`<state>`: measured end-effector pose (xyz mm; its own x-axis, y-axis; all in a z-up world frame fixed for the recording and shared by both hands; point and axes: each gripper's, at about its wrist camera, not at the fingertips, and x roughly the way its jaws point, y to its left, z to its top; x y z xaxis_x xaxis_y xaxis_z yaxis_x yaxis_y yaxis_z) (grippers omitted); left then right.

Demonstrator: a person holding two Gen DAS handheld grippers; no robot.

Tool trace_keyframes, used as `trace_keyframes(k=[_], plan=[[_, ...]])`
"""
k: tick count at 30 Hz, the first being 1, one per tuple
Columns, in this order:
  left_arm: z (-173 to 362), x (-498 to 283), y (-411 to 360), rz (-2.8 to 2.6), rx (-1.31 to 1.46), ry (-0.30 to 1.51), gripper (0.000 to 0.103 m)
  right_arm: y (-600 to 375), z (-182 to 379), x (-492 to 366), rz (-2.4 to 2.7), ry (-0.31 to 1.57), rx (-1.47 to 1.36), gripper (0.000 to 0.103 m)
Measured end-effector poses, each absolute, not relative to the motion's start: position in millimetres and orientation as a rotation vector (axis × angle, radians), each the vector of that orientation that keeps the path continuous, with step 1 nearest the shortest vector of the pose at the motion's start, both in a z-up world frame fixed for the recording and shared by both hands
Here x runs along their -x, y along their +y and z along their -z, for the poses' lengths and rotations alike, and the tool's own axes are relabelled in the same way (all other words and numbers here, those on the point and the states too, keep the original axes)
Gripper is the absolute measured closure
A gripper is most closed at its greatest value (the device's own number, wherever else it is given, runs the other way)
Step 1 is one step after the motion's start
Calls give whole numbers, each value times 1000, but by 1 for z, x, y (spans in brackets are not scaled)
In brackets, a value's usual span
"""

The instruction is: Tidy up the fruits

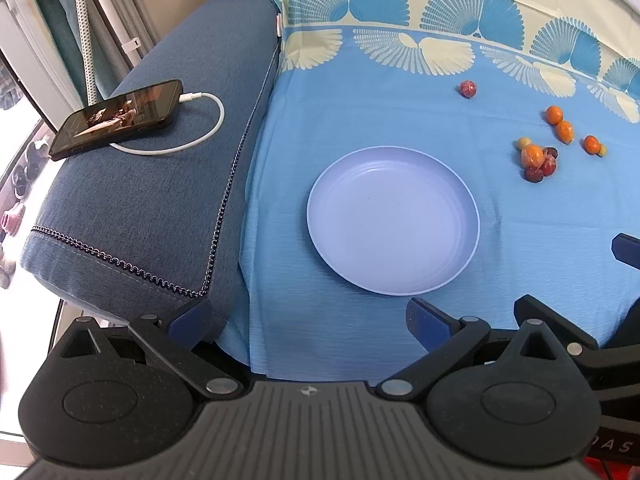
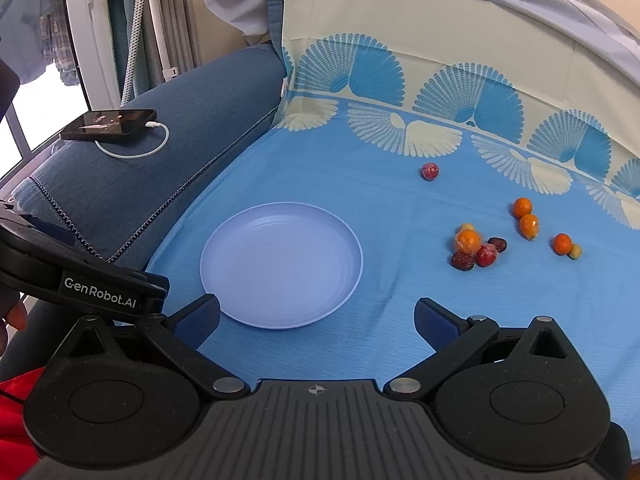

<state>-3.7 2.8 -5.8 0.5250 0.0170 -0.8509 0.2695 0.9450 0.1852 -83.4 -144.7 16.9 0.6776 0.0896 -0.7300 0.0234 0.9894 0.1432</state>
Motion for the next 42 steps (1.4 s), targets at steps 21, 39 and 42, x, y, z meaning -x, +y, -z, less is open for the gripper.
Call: trace_keyframes(k=[21,39,42], plan=[[11,-9,-36,146,-407,1053,0,-191,3,81,20,803,-296,0],[47,-64,-193,431,-408,1092,0,-382,80,70,559,717,-331,0],[62,-88,-230,456,-393,1128,0,-413,101,55,617,715,-323,0]])
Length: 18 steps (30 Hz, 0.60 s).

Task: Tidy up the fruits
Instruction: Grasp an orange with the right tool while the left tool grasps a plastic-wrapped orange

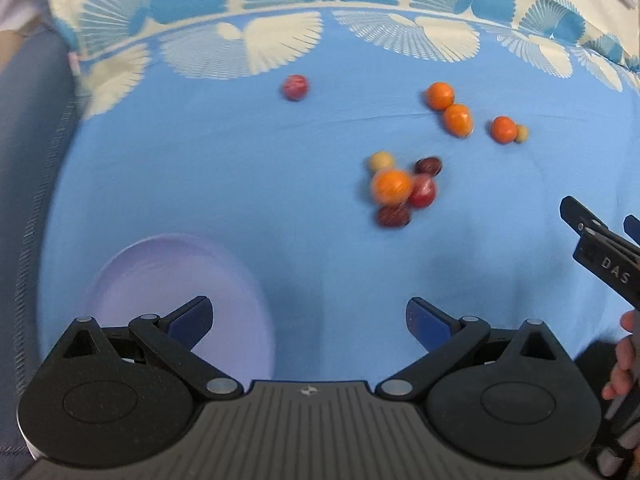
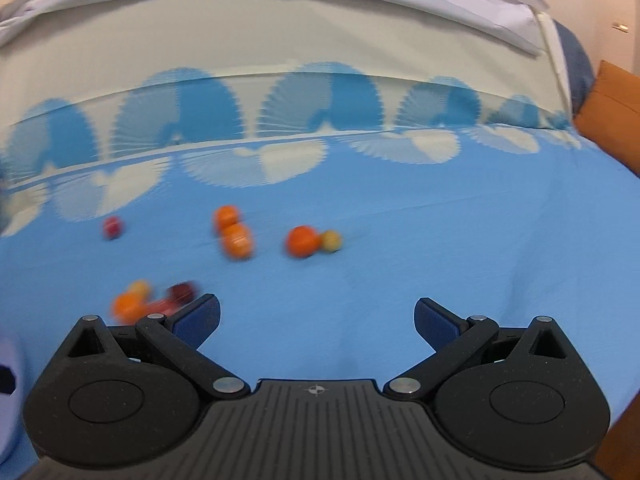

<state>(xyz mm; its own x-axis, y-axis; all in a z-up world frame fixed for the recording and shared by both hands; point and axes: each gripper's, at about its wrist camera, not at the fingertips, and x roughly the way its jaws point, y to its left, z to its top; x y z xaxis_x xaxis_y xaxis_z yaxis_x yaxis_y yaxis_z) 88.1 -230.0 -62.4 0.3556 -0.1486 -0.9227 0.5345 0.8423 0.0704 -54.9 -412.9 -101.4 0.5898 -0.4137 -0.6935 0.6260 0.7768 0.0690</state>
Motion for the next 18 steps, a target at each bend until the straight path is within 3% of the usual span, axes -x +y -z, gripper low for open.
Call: trace_keyframes(k=[6,11,15,18], plan=[[101,-130,-293,516,-406,1173,0,-458,152,5,651,752,-282,1],[125,-153,-311,534,-405,1188,1,-462,178,-26,506,775,-302,20],[138,-166,-318,567,-407,1191,6,-463,191,-43,484,776,-322,22],[143,-174,-319,577,-382,1199,8,-469,200,-56,489,785,-307,29]])
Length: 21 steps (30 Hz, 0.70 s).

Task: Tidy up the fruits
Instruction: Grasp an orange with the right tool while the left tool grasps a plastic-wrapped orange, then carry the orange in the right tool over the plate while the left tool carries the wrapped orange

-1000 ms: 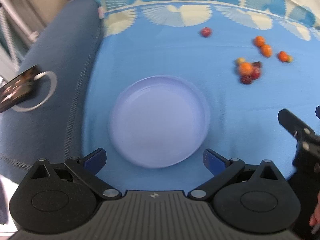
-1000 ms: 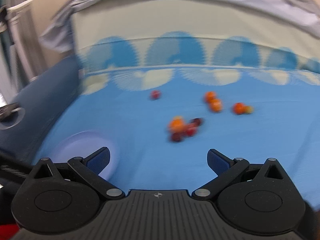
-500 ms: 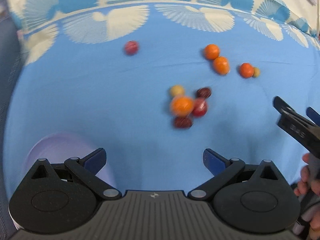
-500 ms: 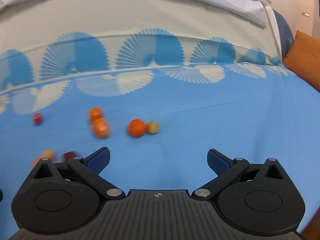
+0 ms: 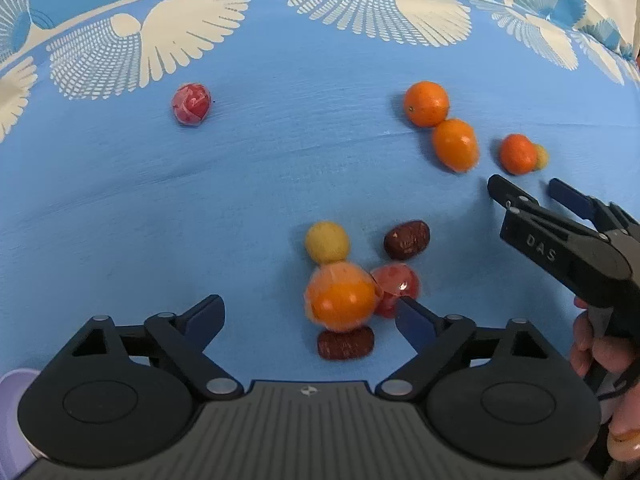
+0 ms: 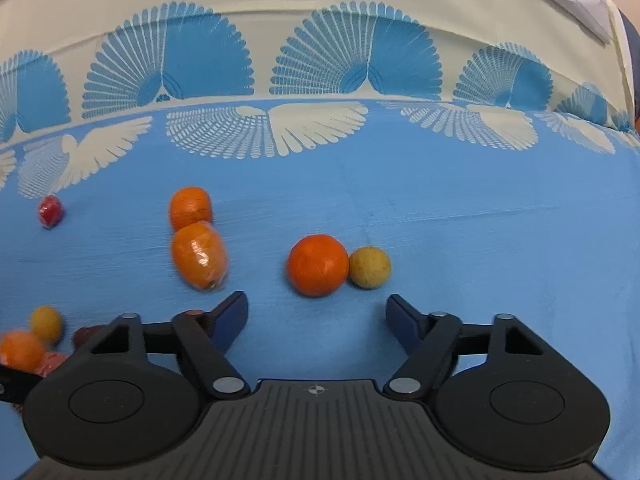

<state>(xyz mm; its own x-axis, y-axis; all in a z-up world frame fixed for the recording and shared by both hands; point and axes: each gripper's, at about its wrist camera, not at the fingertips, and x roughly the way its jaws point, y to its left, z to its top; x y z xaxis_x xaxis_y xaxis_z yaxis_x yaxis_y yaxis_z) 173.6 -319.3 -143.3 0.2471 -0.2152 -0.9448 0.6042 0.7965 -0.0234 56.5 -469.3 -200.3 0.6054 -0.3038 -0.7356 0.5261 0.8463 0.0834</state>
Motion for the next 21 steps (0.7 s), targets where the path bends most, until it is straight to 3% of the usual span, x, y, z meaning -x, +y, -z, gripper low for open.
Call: trace_keyframes(k=[4,6,7,9,21], plan=[[140,-180,-322,611,-327,1205,15,-477,205,-66,497,750,-301,35],[138,-181,-324,666,-298,1224,44,-477,207,-70,484,734,-300,50],[136,-182,-324,687,-277,1245,48,-477,207,-70,479,722,-304,65],[131,-180,-321,685,-272,1243,62,-477,204,-67,479,723,-305,68],[101,-172,-269,613,-227,1195,63,-441,159,-11,451,718,-375,68]])
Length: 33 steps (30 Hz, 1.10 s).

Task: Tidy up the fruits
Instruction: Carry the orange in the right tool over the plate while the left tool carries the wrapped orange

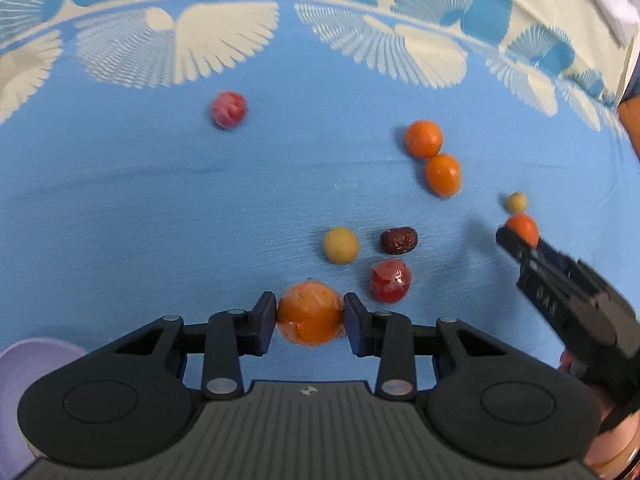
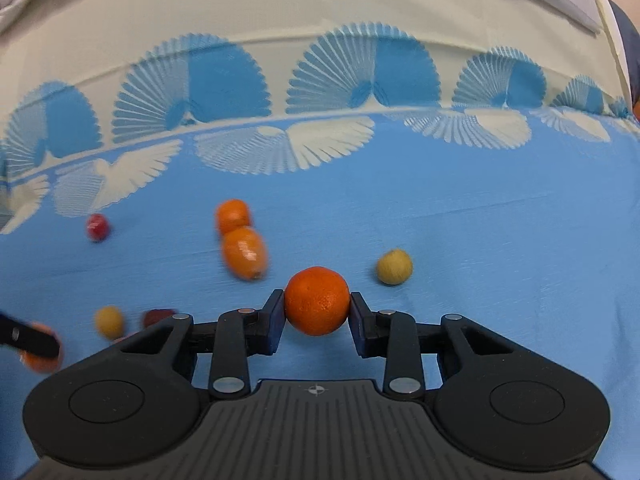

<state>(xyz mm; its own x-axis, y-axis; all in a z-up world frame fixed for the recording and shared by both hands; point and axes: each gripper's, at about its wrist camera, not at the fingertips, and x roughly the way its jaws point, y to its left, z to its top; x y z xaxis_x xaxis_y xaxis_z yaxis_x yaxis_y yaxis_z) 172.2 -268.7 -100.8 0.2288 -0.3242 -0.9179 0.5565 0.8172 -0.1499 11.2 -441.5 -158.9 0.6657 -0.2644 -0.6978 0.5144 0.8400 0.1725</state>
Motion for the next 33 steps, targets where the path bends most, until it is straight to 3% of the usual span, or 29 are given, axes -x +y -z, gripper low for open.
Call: trace_keyframes(k=[14,24,33], plan=[[8,-87,-129,457,-169,1155,63,-323,33,66,148,662,-337,68],[-6,-30,-15,367,-82,1139,63,-209,-2,87,-105,731,-295,68],[-9,-12,34,348,2,1111,63,-160,-19,90,-156,747,-179,68]])
